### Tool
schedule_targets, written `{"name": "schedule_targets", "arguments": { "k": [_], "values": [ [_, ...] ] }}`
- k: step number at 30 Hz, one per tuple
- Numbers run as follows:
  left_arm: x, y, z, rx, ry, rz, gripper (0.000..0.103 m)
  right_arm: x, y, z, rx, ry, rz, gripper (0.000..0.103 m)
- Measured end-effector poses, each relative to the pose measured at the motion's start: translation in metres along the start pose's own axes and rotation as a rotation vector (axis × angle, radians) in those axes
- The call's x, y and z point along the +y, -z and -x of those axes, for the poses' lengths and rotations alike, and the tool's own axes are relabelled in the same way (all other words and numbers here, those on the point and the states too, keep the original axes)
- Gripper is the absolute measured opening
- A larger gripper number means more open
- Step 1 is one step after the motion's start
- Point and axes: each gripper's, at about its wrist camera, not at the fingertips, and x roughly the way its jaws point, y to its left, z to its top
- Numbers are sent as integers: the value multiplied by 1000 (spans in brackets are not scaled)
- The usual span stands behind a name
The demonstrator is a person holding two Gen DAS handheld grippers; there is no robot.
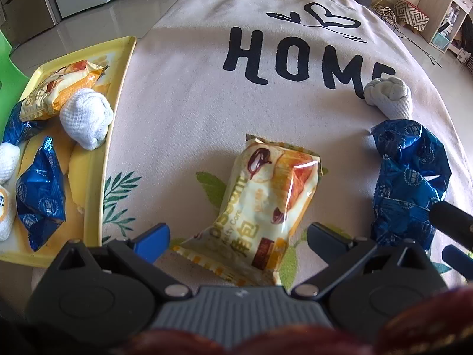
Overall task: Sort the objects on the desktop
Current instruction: 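Close the left gripper on the croissant packet while the right closes on the blue packet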
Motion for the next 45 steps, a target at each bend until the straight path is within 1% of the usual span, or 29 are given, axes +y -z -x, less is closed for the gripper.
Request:
{"name": "schedule_targets", "arguments": {
  "k": [8,12,17,19,23,24,30,35,39,44,45],
  "values": [
    [-13,-6,-14,-13,-6,-69,103,5,-1,-10,2,23,24,92],
    [-15,-7,-17,-20,-13,-91,103,10,-1,-16,-3,43,58,92],
    [-22,-13,-35,-10,-31,-122,103,16,0,-26,14,73,91,92],
    [-22,-14,-39,-7,-34,-122,103,17,1,-29,17,84,101,92],
    [-16,-14,-42,-25,-2,-88,103,20,2,-35,23,99,114,92],
    [-16,-14,-43,-30,-5,-85,103,20,2,-36,25,103,115,92],
    [-18,-16,-44,-54,11,-117,103,27,5,-43,18,143,155,94],
    [-19,-13,-46,-71,14,-122,103,32,8,-45,4,172,191,96],
    [-18,-10,-45,-69,19,-135,103,37,10,-48,-3,199,221,97],
    [-17,-13,-45,-62,17,-132,103,37,10,-48,-16,207,222,97],
    [-18,-12,-44,-67,16,-130,102,37,11,-48,-19,211,225,94]
  ]
}}
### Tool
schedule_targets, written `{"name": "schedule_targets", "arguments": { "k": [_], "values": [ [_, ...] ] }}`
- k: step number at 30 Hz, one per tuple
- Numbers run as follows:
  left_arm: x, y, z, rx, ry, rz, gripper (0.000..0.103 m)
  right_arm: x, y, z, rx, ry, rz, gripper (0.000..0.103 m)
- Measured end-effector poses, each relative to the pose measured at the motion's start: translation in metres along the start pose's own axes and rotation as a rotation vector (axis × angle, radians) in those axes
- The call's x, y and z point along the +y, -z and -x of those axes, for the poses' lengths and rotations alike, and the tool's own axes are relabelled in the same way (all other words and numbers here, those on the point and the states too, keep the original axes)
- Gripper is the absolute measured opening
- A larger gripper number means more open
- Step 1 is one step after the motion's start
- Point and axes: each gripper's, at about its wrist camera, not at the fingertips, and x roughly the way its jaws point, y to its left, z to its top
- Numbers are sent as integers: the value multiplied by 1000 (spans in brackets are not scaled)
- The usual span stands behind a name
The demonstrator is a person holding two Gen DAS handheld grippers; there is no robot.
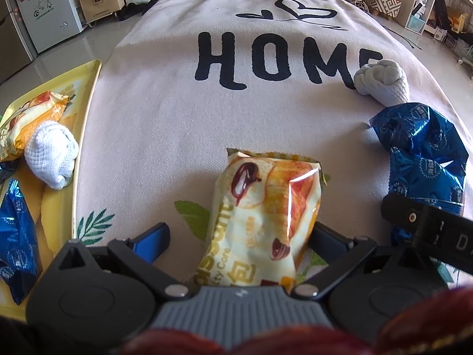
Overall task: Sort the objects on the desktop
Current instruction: 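Close the left gripper on the croissant packet while the right closes on the blue packet, then lift the croissant packet with the left gripper while the right lifts the blue packet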
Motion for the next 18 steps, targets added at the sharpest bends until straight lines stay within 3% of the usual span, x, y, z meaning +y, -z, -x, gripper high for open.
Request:
{"name": "schedule_targets", "arguments": {
  "k": [4,6,8,13,18],
  "values": [
    [-2,2,4,-15,3,-6,92,-4,0,3,-17,5,-14,78],
    [-6,2,9,-17,14,-29,73,-10,-1,4,-17,-10,-48,73],
    [-11,2,13,-13,17,-55,62,-12,0,6,-14,-16,-61,69],
    [-11,7,23,-15,-2,-66,60,-16,3,13,13,-50,-100,65],
    [-2,11,41,-27,11,-10,60,-16,7,25,15,-81,-92,65]
  ]
}}
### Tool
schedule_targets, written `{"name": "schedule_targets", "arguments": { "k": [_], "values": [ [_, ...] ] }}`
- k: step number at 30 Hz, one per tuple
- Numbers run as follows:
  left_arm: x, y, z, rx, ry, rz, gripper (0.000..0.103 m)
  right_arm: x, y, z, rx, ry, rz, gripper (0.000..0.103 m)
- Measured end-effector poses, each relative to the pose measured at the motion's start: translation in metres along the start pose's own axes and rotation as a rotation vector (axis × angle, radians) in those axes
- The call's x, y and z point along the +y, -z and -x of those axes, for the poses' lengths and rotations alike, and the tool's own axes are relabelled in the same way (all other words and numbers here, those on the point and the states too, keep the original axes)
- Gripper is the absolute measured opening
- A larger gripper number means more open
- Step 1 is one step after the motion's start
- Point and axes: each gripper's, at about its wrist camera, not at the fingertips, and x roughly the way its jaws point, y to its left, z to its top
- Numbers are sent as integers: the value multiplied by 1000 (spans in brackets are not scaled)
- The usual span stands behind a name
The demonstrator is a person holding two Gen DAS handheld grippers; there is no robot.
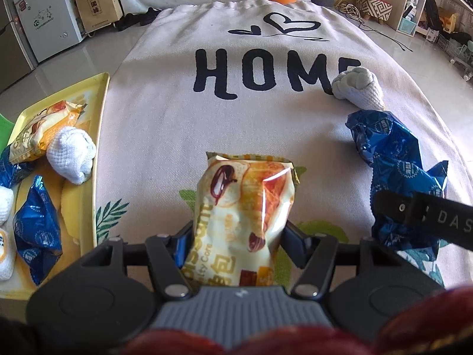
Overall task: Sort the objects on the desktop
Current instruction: 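Lift the croissant packet with the left gripper while the right lifts the blue packet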
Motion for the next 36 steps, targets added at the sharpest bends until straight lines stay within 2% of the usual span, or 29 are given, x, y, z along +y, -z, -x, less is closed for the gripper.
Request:
{"name": "schedule_targets", "arguments": {
  "k": [4,10,17,26,36],
  "values": [
    [6,6,16,-11,19,43,60,3,5,11,14,-58,5,65],
    [14,16,38,-35,48,63,60,6,13,24,23,-95,24,65],
    [27,26,55,-57,62,96,60,9,25,37,38,-105,48,65],
    [36,33,67,-86,86,129,60,25,41,54,32,-140,166,65],
    [59,29,71,-96,88,211,60,44,53,53,44,-157,220,65]
  ]
}}
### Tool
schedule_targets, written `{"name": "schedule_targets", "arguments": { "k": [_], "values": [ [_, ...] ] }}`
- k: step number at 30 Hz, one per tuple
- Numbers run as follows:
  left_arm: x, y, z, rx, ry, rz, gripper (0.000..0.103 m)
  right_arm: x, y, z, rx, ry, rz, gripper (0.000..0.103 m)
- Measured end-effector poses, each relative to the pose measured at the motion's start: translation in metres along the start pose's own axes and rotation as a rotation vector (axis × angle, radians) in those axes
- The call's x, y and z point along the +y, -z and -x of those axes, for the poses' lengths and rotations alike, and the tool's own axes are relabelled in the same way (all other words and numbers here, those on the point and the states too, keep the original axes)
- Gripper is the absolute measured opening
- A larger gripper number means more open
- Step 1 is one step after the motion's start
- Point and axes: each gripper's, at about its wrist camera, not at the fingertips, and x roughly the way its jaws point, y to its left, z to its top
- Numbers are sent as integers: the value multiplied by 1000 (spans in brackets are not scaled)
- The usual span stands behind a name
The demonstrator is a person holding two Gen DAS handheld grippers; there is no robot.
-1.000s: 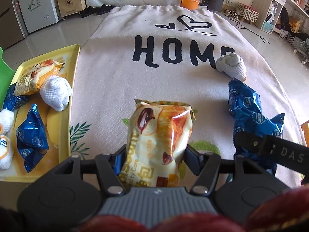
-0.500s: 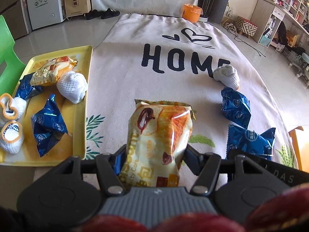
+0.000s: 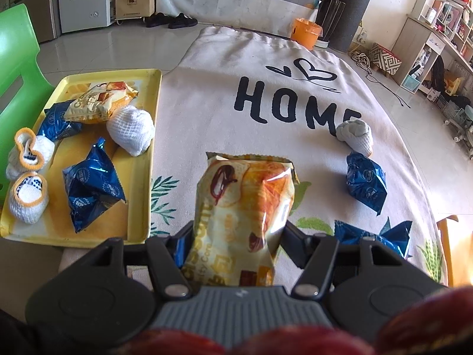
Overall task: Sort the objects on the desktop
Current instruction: 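Lift the croissant packet with the left gripper while the right lifts the blue packet, then carry the croissant packet over the tray with the left gripper while the right carries the blue packet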
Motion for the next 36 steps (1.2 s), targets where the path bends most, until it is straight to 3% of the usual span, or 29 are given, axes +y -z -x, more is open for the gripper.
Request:
{"name": "schedule_targets", "arguments": {
  "k": [5,11,20,27,36],
  "values": [
    [20,-14,1,-5,-26,76,60,18,0,-3,6,-37,26,65],
    [56,-30,-2,-8,-109,186,60,42,-2,-8,7,-83,61,65],
    [120,-59,-14,63,-243,292,60,64,0,-19,24,-129,81,65],
    [145,-73,-30,114,-289,316,60,73,0,-25,31,-158,74,65],
    [152,-95,-55,179,-273,273,61,88,-4,-28,40,-207,90,65]
  ]
}}
